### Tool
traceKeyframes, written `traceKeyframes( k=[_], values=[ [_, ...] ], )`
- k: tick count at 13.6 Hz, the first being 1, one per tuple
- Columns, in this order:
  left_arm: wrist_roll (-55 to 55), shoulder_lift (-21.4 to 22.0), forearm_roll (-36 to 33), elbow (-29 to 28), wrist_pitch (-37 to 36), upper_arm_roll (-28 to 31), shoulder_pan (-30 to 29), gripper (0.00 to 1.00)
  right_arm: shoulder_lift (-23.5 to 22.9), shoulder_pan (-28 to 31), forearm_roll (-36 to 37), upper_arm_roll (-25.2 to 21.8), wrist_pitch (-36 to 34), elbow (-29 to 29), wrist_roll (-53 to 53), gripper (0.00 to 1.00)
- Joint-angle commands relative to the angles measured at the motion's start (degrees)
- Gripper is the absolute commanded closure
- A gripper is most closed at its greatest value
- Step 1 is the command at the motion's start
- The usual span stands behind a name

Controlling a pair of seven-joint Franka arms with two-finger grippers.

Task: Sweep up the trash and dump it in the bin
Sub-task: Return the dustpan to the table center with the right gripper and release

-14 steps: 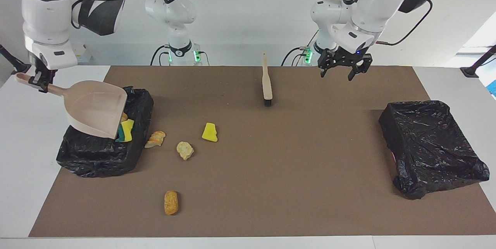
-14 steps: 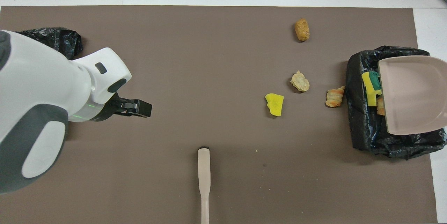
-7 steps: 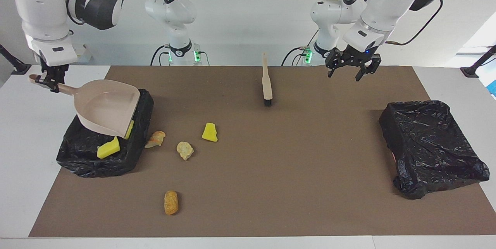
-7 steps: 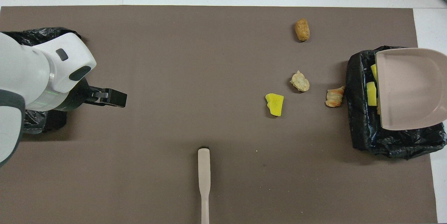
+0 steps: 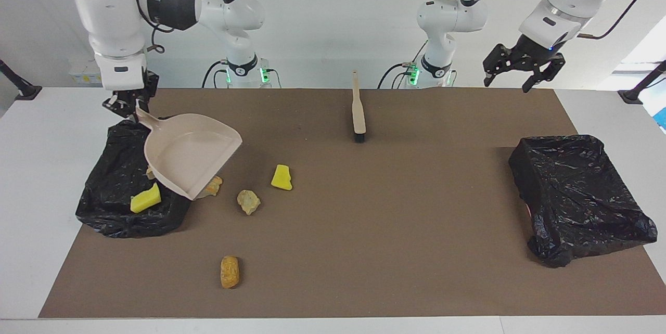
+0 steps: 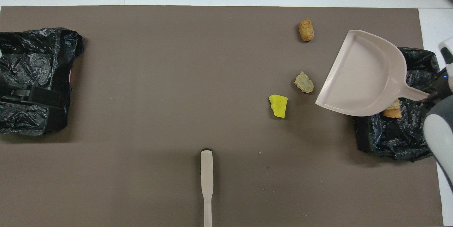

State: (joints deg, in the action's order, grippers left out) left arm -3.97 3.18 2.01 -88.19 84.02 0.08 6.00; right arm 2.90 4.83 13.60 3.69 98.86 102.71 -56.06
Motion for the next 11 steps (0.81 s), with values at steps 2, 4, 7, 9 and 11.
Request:
traceKeyframes(
  k=[2, 4, 7, 9, 11],
  values=[
    [-6.9, -0.72, -9.47, 3.2, -2.36, 1.06, 3.67, 0.0, -0.43, -5.95, -5.86, 0.0, 0.8, 2.4, 24.44, 1.0],
    [-6.84, -0.45, -7.29, 3.02, -2.02, 1.06, 3.14, 0.0, -2.97, -9.92, -9.62, 0.0, 1.41, 2.14, 36.58, 1.0],
    [-6.22, -0.02, -2.38, 2.58, -1.14, 0.98, -2.2, 0.0, -7.1, -15.1, -12.88, 0.0, 5.09, 0.91, 49.87, 1.0],
    [-6.13, 0.07, -1.57, 1.97, -0.26, 0.97, -2.84, 0.0, -10.44, -19.49, -15.53, 0.0, 9.05, -0.31, 57.95, 1.0],
    [-5.78, 0.07, -1.57, 1.18, 1.14, 0.97, -2.75, 0.0, -15.52, -23.8, -15.88, 0.08, 12.39, -3.64, 67.78, 1.0]
  ],
)
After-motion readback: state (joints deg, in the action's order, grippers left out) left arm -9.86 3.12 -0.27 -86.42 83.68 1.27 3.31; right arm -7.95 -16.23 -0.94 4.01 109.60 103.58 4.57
